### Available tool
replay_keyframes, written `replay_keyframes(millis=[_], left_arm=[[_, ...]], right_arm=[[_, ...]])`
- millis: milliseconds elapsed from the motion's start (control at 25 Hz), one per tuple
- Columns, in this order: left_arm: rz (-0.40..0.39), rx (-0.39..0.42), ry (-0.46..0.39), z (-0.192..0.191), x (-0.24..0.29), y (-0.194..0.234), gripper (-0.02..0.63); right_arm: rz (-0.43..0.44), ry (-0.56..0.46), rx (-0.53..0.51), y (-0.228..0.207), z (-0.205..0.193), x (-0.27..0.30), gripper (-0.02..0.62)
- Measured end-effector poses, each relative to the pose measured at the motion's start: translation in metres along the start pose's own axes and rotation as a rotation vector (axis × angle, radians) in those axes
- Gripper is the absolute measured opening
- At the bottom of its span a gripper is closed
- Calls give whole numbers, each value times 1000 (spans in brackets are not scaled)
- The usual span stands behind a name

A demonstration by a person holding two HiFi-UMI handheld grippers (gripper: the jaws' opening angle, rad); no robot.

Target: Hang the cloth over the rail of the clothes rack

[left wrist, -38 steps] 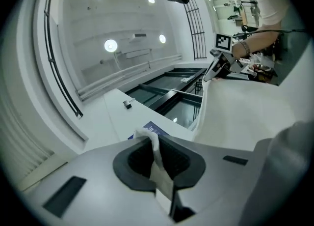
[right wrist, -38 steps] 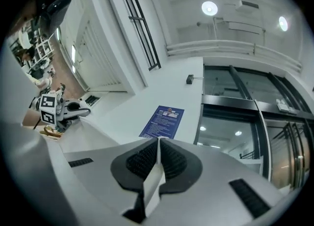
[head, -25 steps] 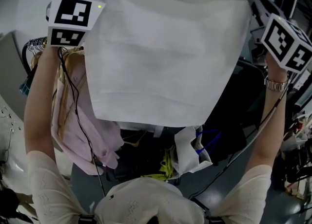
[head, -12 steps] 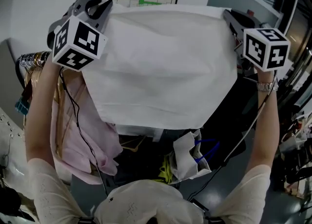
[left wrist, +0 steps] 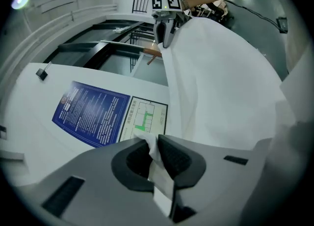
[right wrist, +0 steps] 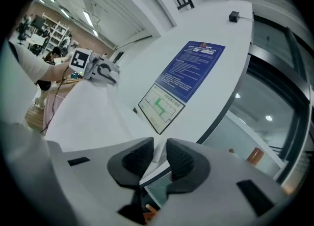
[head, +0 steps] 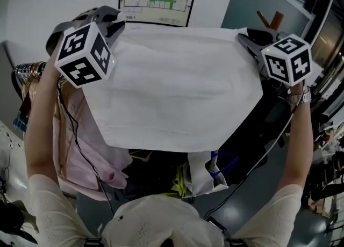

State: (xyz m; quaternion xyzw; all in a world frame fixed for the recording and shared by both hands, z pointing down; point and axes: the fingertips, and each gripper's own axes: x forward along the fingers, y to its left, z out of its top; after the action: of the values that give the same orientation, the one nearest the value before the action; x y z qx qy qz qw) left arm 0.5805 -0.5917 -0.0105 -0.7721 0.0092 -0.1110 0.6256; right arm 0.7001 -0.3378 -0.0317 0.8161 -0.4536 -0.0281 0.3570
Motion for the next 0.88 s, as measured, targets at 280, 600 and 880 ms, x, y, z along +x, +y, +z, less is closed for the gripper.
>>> replay_keyframes(millis=[280, 600, 880], left_arm=[[-25, 57, 56, 5, 5, -6, 40], [4, 125, 82, 3, 5, -6, 48], [63, 86, 11, 18, -2, 1, 48]], right_arm=[[65, -106, 152, -12, 2, -20, 95], [-136, -114, 259, -75, -27, -47, 115], [34, -195, 34, 15, 36, -45, 115]])
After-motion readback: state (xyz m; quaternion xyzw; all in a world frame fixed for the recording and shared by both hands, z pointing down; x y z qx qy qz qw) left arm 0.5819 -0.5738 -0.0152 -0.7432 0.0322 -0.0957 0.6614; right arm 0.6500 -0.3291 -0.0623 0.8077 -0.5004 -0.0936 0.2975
